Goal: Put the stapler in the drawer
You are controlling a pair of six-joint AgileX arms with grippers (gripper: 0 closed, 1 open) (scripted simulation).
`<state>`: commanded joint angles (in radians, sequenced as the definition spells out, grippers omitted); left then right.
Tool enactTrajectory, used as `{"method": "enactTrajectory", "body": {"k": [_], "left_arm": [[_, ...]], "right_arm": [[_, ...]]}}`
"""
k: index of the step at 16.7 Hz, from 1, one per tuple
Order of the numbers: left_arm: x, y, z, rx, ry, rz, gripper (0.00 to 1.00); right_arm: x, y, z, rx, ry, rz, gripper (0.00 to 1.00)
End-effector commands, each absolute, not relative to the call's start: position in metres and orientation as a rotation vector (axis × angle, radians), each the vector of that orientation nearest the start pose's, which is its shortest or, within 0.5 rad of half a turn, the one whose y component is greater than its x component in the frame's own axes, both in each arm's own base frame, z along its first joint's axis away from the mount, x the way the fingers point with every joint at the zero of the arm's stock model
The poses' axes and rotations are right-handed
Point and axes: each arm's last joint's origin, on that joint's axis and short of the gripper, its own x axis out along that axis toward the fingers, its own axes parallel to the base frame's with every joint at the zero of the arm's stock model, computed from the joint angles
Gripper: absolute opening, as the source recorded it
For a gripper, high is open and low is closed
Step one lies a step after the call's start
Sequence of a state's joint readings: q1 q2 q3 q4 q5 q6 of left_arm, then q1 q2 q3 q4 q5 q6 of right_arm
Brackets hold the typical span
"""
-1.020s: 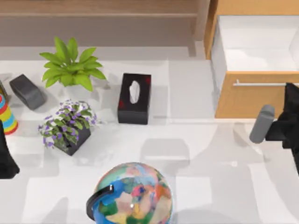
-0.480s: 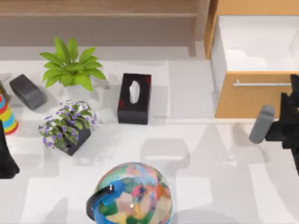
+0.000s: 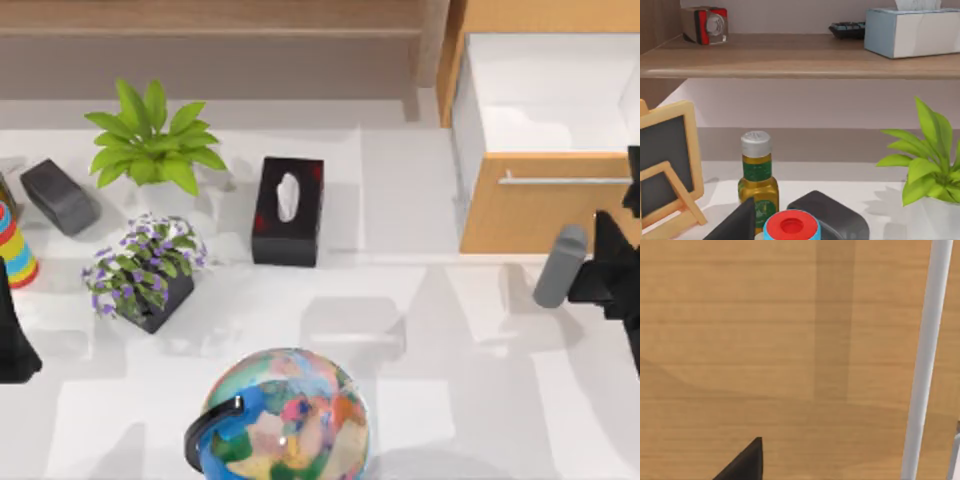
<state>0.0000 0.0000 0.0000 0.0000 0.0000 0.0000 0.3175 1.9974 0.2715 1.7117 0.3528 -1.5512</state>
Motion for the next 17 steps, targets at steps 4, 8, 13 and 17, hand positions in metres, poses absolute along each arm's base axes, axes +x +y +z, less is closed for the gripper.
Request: {"method": "enactTrajectory", "body": {"k": [4,8,13,17], "left_arm": [[0.106,-0.001,0.16,0.0,0.0,0.0,1.0],[0.106,-0.001,0.16,0.0,0.0,0.0,1.0],[0.106,-0.001,0.16,0.0,0.0,0.0,1.0],[0.106,-0.001,0.16,0.0,0.0,0.0,1.0]], "right_arm": [[0.24,0.07,0.087,-1.569,0.014,-0.005,1.0],[0.224,0.07,0.087,-1.569,0.016,-0.005,1.0],[0.223,0.069,0.073,-1.595,0.075,0.05,1.0],[0.228,0.077,0.084,-1.535,0.042,0.056,1.0]]}}
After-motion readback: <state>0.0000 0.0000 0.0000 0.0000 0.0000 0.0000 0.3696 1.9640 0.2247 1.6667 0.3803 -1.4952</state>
